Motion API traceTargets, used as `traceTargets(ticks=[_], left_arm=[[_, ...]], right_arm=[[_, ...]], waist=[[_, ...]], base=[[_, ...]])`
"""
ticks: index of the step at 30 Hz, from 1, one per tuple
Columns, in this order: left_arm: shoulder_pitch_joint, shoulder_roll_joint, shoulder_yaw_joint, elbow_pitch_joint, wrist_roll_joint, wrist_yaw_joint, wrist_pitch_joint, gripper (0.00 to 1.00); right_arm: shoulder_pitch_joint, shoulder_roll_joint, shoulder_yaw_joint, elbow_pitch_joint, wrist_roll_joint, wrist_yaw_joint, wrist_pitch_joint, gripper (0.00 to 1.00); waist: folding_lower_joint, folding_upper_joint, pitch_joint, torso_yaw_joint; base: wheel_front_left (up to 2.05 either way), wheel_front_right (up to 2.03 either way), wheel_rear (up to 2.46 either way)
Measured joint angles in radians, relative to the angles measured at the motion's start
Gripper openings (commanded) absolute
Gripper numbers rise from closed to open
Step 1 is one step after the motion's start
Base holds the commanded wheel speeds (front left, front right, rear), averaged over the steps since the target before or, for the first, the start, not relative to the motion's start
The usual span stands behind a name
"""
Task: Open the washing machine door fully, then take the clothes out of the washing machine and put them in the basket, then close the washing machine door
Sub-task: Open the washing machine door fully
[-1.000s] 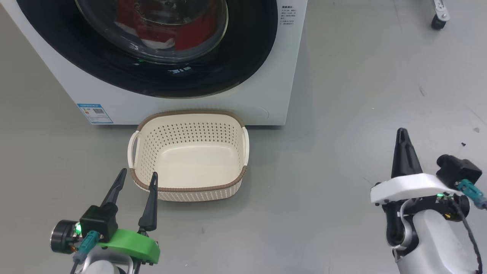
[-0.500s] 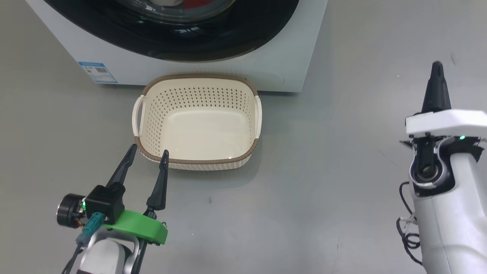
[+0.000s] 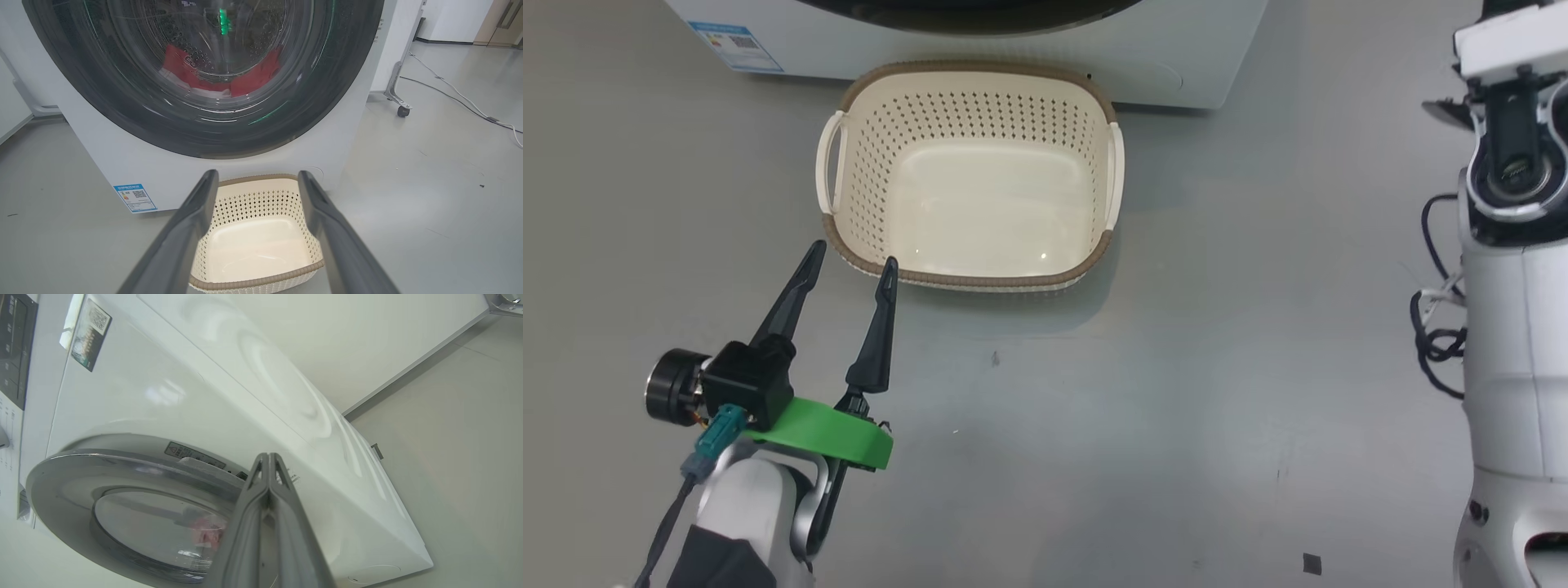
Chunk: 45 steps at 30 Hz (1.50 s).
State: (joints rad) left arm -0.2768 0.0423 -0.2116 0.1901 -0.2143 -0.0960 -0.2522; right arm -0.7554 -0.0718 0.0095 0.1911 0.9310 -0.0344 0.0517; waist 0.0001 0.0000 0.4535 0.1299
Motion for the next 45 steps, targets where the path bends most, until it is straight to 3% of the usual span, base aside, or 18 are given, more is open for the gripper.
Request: traceTargets(ticks=[6, 21, 45], left_arm=[[-0.05, -0.004, -0.017, -0.002, -0.015, -0.007, 0.0, 1.0], [-0.116, -0.013, -0.032, 0.013, -0.05, -0.012, 0.0, 1.0], [-0.134, -0.018, -0.059, 0.039, -0.102, -0.016, 0.0, 1.0]], right_arm=[[-0.122, -0.039, 0.001, 0.002, 0.005, -0.022, 0.072, 0.0], [-0.314, -0.051, 0.01, 0.078, 0.073, -0.049, 0.23, 0.0], [-0.487, -0.057, -0.028, 0.203, 0.184, -0.082, 0.388, 0.0]], waist=[[0.0, 0.0, 0.066, 0.03], [0.0, 0.0, 0.173, 0.117], [0.0, 0.0, 0.206, 0.17]], base=[[0.0, 0.0, 0.0], [0.0, 0.0, 0.0], [0.0, 0.0, 0.0]])
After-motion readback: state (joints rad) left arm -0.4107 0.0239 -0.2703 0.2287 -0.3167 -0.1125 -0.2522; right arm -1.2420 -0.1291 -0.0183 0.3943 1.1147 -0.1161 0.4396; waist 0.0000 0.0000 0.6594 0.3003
